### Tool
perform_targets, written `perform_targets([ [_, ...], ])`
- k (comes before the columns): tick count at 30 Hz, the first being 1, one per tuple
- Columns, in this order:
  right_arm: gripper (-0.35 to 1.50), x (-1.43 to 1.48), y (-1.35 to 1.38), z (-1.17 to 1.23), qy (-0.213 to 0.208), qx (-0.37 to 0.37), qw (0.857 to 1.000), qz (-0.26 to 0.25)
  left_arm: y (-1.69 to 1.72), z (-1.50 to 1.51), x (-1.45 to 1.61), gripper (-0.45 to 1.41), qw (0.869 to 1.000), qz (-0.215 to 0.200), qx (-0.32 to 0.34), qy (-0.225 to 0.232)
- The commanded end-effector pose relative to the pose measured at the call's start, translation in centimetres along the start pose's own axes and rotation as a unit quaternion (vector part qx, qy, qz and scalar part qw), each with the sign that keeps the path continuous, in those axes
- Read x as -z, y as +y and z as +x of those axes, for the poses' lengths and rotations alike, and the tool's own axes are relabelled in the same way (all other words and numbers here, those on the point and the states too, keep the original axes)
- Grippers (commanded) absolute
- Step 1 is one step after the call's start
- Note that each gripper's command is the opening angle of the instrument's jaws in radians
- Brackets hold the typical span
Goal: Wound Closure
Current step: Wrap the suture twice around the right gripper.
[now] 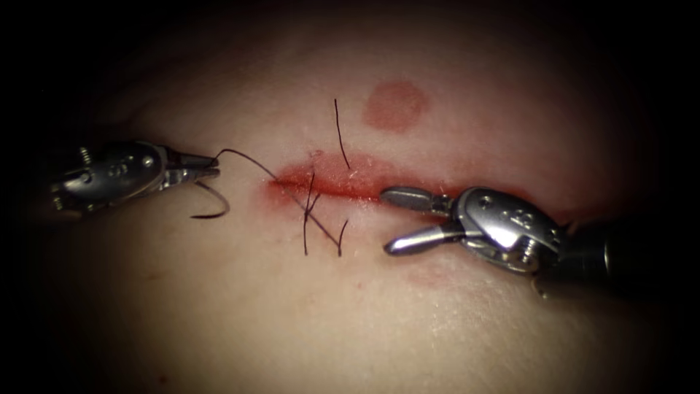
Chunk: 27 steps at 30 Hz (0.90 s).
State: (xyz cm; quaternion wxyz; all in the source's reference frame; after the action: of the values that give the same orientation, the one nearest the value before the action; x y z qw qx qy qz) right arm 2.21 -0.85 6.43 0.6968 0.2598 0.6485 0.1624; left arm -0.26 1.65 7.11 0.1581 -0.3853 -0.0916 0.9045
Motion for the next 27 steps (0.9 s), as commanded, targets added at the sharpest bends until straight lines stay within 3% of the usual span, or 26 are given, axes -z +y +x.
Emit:
perform_targets([
  [1,1.2,0.04,-0.04,-0.09,0.004,-0.006,1.0,0.012,-0.01,-0.02,-0.08,-0.35,1.0,-0.001,0.0,0.0],
  [4,1.08,0.13,-0.01,-0.1,0.03,-0.008,0.999,0.027,-0.01,-0.02,-0.07,-0.35,1.0,-0.001,-0.006,0.0],
  [6,1.06,0.12,0.09,-0.1,0.039,-0.009,0.999,0.0,0.02,0.0,-0.07,-0.35,1.0,0.0,-0.011,-0.001],
  [9,1.01,0.0,0.29,-0.16,0.015,-0.015,0.999,-0.042,0.08,0.07,-0.07,-0.35,1.0,-0.002,-0.018,0.001],
  [11,0.94,-0.21,0.56,-0.26,-0.032,0.003,0.996,-0.079,0.18,0.23,-0.05,-0.35,1.0,-0.011,-0.023,0.007],
  [16,0.91,-0.51,0.81,-0.38,-0.069,0.016,0.993,-0.09,0.24,0.51,0.04,-0.35,0.999,-0.027,-0.027,0.023],
  [21,0.77,-0.78,0.87,-0.54,-0.083,0.022,0.993,-0.078,0.17,0.74,0.11,-0.35,0.998,-0.034,-0.026,0.035],
  [27,0.76,-1.04,0.79,-0.72,-0.088,0.029,0.994,-0.062,0.02,0.84,0.07,-0.35,0.998,-0.036,-0.02,0.041],
])
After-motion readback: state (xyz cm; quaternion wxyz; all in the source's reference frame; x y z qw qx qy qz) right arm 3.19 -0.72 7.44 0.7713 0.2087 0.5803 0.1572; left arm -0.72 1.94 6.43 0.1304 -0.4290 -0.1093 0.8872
